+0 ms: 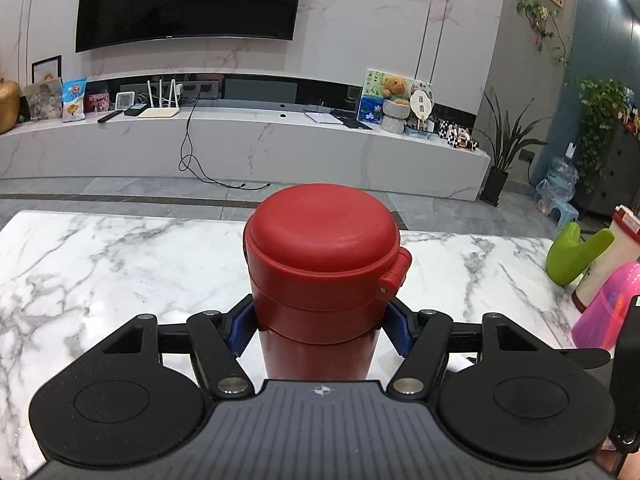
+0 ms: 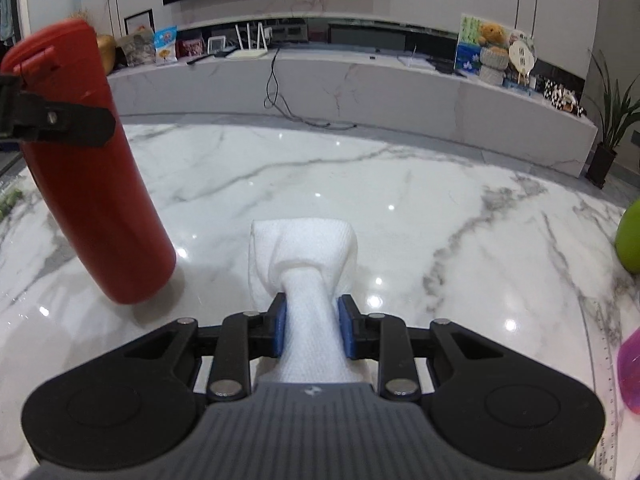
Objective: Clean container
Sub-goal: 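Pull the right tool with the cloth away from the red bottle, then open the right tool to release the white cloth onto the table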
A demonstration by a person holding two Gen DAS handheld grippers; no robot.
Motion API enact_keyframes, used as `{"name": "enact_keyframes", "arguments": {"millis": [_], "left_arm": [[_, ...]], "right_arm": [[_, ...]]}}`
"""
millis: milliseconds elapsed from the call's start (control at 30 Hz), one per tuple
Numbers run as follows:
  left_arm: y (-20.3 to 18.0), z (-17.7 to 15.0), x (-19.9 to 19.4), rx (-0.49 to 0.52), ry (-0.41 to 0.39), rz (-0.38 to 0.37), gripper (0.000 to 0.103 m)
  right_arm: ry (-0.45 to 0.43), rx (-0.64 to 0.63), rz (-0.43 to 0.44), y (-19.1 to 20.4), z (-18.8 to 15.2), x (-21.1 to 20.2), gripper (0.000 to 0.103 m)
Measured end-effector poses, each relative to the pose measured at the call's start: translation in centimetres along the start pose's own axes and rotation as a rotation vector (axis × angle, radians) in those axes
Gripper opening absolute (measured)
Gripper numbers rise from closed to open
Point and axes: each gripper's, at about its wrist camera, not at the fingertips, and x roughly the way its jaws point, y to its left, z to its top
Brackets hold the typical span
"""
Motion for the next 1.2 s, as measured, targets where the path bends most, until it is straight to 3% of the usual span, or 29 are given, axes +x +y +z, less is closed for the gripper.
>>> {"name": "enact_keyframes", "arguments": {"millis": [333, 467, 567, 933, 1067, 1200], "left_arm": [[-0.1, -0.8, 1.2, 0.032, 0.041, 0.006, 0.063], [-0.3, -1.2, 1.0, 0.048, 0.055, 0.01, 0.063], [-0.4, -1.5, 0.7, 0.064, 0.053, 0.01, 0.063], [-1.2, -2.3, -0.4, 0.119, 0.067, 0.015, 0.064], [-1.5, -2.6, -0.8, 0.139, 0.072, 0.016, 0.076], [-1.5, -2.7, -0.2, 0.158, 0.083, 0.018, 0.077]], "right_arm": [[0.044, 0.007, -0.003, 0.0, 0.0, 0.9, 0.043], [-0.008, 0.041, -0.019, 0.0, 0.4, -0.4, 0.057], [-0.049, 0.072, -0.02, -0.4, 0.9, -1.3, 0.062], [-0.089, 0.117, -0.006, -1.1, 1.2, -2.8, 0.065], [-0.097, 0.128, -0.003, -1.2, 1.2, -3.2, 0.066], [-0.111, 0.135, -0.005, -1.2, 1.2, -3.7, 0.069]]}}
